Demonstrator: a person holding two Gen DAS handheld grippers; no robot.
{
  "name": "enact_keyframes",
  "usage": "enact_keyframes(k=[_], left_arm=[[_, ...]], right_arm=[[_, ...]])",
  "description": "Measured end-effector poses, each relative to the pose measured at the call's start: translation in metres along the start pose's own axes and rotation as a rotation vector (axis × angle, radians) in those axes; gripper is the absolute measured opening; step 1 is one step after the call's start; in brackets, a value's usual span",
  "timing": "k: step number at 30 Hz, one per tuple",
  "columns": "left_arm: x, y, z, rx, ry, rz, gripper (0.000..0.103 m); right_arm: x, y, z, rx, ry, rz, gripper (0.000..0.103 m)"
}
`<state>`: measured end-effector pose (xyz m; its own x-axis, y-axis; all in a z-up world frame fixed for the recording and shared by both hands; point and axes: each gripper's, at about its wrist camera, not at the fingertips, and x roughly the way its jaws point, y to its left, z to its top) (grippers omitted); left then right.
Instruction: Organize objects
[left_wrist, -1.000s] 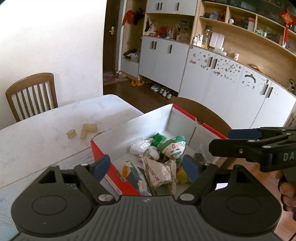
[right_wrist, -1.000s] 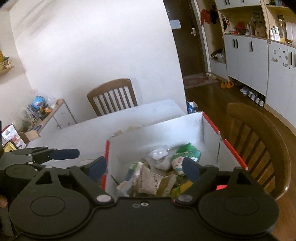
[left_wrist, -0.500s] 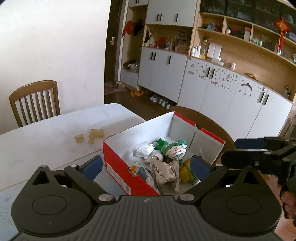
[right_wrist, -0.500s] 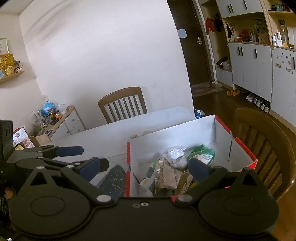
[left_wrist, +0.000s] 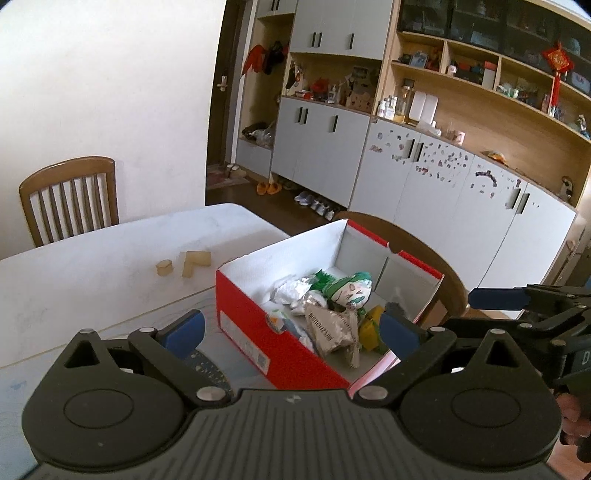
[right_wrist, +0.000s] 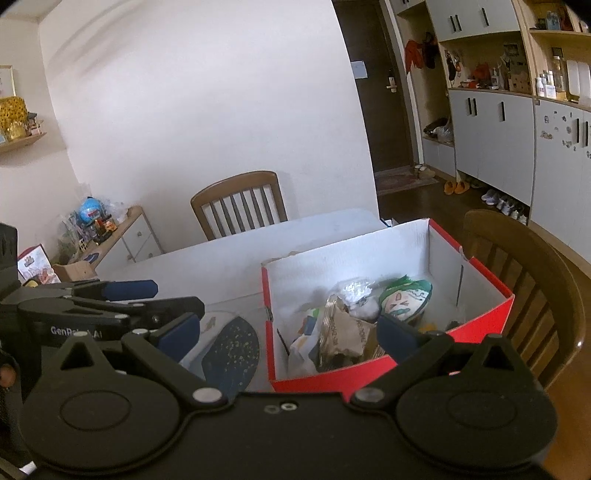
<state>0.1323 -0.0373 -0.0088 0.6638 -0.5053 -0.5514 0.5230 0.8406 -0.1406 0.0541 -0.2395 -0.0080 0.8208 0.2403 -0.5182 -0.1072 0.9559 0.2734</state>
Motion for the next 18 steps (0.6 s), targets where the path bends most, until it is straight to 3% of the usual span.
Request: enact_keyframes(k=[18], left_arm=[[0.0026, 0.0059, -0.0106, 0.013, 0.026, 0.018, 0.102]], right_arm=[[0.0057, 0.007, -0.0082, 0.011, 0.029, -0.059, 0.102]])
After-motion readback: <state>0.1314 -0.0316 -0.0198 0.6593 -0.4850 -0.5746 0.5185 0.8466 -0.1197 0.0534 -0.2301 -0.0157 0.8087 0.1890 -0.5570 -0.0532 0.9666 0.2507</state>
